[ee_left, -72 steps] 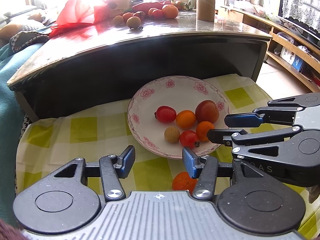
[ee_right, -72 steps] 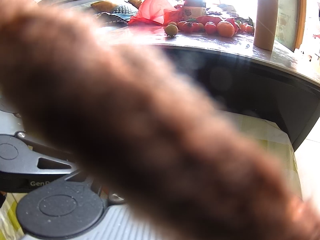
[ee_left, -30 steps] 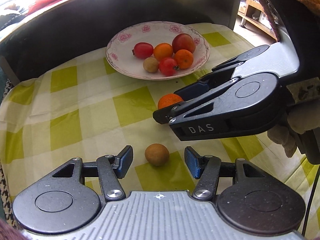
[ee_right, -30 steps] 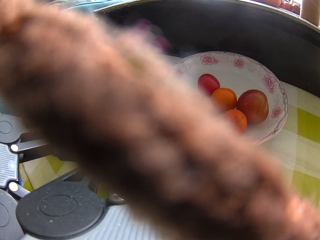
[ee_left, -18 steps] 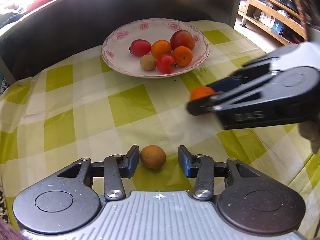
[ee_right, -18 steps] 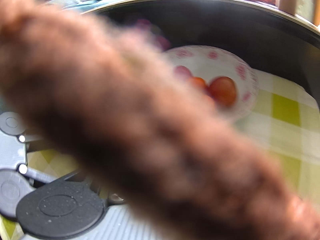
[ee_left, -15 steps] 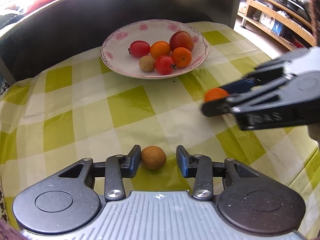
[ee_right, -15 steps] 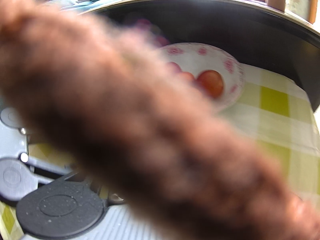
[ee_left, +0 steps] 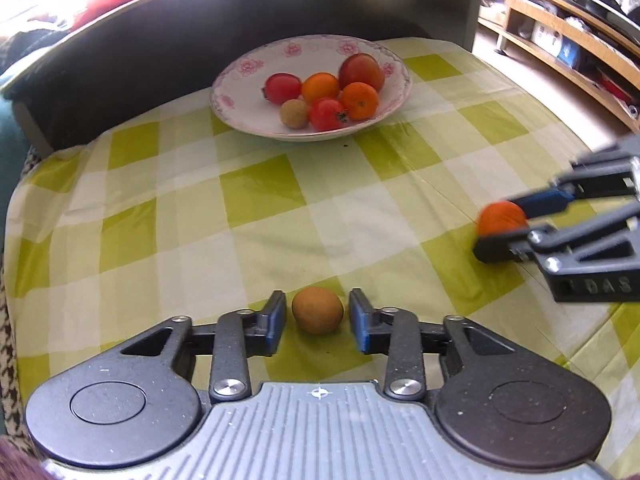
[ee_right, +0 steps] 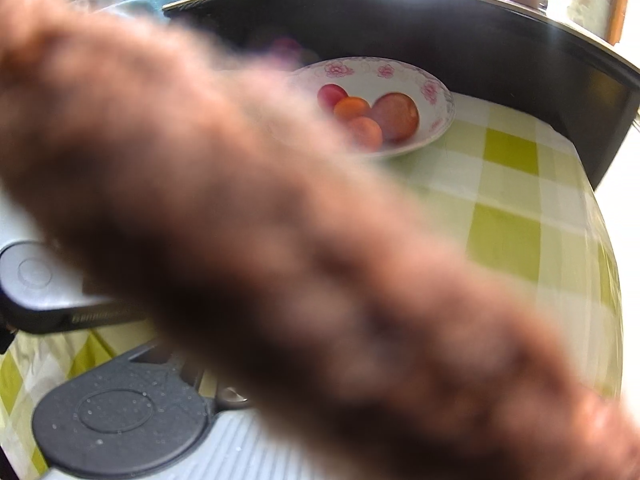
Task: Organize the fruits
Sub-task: 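Close the right tool around the remaining mandarin on the tablecloth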
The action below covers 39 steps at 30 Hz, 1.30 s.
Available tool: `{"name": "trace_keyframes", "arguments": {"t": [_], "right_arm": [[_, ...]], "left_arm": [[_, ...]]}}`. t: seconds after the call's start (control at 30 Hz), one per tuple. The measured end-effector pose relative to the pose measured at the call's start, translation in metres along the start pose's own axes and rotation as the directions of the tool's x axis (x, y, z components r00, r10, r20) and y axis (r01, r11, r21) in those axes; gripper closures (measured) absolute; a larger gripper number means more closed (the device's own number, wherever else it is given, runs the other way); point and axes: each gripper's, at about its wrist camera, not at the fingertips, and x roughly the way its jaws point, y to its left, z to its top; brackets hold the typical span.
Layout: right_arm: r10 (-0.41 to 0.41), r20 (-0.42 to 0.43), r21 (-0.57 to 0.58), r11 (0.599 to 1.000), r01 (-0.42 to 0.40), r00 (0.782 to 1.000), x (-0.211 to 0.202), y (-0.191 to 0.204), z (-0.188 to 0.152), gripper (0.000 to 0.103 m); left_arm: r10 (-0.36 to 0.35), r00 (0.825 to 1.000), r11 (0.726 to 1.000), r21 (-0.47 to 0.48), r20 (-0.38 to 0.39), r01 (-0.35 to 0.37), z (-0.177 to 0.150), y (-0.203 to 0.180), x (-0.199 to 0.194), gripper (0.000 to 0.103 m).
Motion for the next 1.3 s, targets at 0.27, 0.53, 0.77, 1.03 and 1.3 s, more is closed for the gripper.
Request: {"name": "trace_keyframes", "arguments": {"t": [0.27, 0.53, 0.77, 1.03, 1.3], "right_arm": [[-0.013, 0.046, -0.012, 1.0, 0.014, 0.999, -0.003, 0.003, -0.01, 0.067], [-0.023, 0.074, 0.011, 1.0, 0.022, 0.997, -0.01, 0.004, -0.02, 0.066], [-0.049, 0.033, 0.093, 0.995, 0.045, 0.998, -0.027, 0.004, -0.025, 0.061], [-0.13, 0.028, 0.053, 0.99, 0.128, 0.991, -0.037, 0.022, -0.013, 0.061], [-0.109, 0.01, 0.013, 0.994, 0.108, 0.994, -0.011, 0.015, -0.005, 0.061]], "left_arm": [[0.022, 1.0, 1.0, -0.022, 0.003, -0.022, 0.002, -0.002, 0.001, 0.056], [0.028, 0.999, 0.999, -0.031, 0.015, -0.027, 0.003, -0.006, 0.001, 0.057], [0.032, 0.999, 0.999, 0.014, 0.043, -0.033, -0.001, -0.013, -0.001, 0.064], [-0.002, 0.999, 1.0, -0.009, 0.037, 0.002, -0.002, -0.002, 0.0, 0.055], [-0.002, 0.999, 0.998, -0.069, 0.036, 0.005, -0.005, 0.003, 0.0, 0.045]]}}
